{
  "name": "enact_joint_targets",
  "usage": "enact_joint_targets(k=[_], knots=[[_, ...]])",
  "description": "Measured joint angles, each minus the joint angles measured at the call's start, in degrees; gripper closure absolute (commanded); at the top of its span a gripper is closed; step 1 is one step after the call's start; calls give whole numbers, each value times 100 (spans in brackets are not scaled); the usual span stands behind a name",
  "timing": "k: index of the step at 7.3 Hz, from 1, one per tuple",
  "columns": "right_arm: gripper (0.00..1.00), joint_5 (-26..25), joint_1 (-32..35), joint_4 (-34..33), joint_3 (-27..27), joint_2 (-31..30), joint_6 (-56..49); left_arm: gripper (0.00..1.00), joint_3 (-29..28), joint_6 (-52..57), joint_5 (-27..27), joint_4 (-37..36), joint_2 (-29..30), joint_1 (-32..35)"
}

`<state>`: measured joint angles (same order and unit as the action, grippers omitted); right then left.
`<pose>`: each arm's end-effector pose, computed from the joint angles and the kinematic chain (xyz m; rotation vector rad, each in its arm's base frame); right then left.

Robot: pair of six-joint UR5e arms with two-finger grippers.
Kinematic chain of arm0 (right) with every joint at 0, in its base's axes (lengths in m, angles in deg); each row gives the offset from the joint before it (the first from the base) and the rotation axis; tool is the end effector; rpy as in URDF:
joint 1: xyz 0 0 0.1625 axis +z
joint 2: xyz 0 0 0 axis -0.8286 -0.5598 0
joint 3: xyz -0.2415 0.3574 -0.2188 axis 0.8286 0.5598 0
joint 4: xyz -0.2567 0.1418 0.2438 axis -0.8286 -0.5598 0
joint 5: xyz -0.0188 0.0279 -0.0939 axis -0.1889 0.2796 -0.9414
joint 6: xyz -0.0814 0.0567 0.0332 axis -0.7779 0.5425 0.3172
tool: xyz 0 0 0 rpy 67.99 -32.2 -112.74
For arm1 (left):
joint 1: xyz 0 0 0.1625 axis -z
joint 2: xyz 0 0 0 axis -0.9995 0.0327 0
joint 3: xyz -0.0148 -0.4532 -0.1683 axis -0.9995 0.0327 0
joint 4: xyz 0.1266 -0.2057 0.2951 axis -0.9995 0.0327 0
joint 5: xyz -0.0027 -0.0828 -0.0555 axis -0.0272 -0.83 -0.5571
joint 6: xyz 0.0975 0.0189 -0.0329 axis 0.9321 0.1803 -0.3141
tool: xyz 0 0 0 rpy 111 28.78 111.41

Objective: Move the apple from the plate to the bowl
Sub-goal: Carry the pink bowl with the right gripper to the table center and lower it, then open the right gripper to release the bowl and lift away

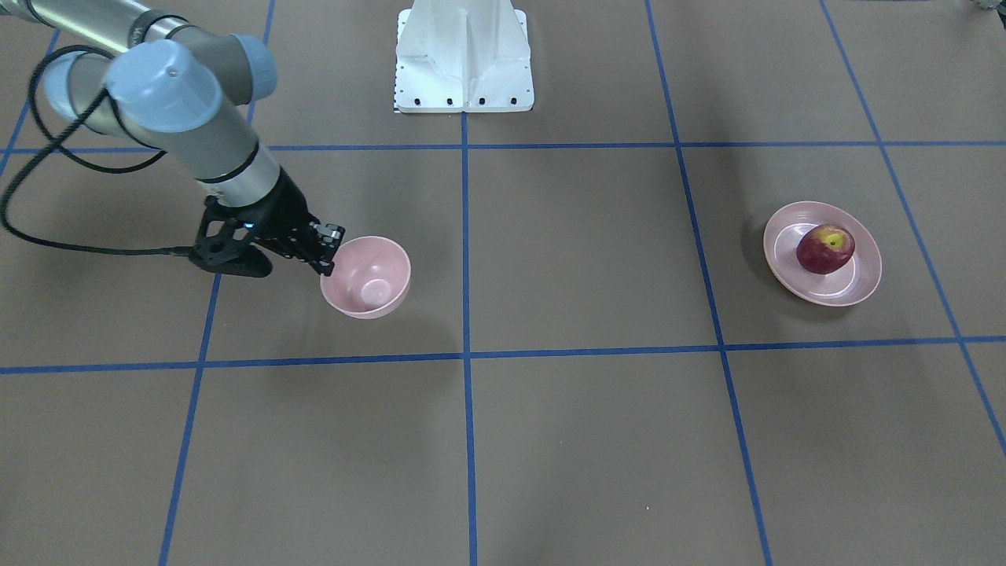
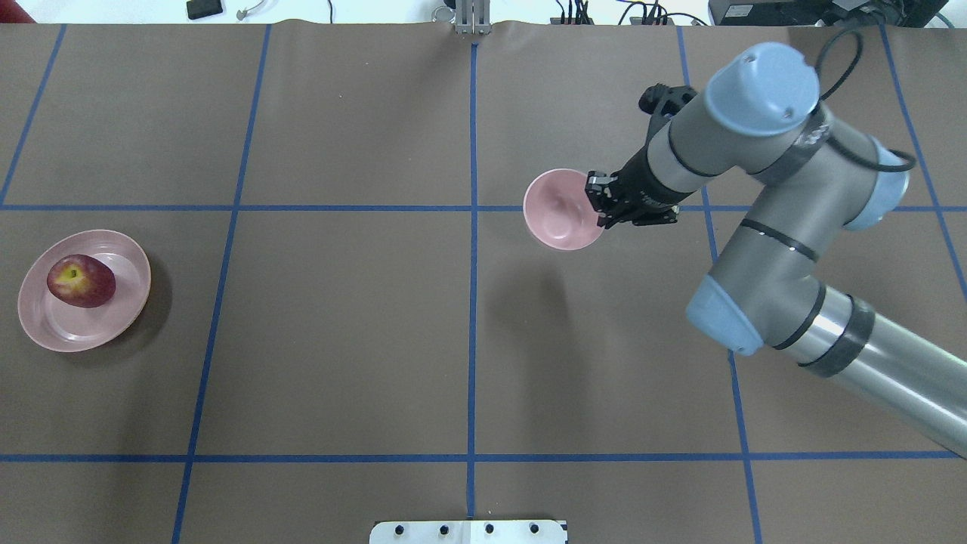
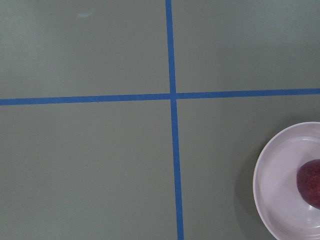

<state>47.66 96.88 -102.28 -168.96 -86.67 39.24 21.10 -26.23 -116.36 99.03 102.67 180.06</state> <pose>-0.4395 -0.4931 0.3367 -0.0419 -0.9727 0.2906 -0.0683 -0.3997 0.6980 0.1415 0.8468 -0.0085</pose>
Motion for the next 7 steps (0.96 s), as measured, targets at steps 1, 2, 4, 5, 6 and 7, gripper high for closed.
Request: enact_joint_targets(k=[1, 2, 4, 5, 6, 7], knots=[[100, -160, -291, -300, 265, 448, 300, 2, -2, 0, -1, 0, -2, 0], [100, -259, -488, -500, 621, 891, 547, 2, -2, 0, -4, 0, -3, 0], [100, -454, -733, -565, 1130, 1359, 763, 2, -3, 0, -18, 0, -4, -2], [100, -497, -787, -542, 1206, 1397, 773, 2, -3, 0, -24, 0, -4, -5], [100, -514, -817, -451, 1231, 1370, 766, 2, -3, 0, -27, 0, -4, -7], [91, -520, -832, -300, 1238, 1306, 760, 2, -3, 0, -28, 2, -4, -8]])
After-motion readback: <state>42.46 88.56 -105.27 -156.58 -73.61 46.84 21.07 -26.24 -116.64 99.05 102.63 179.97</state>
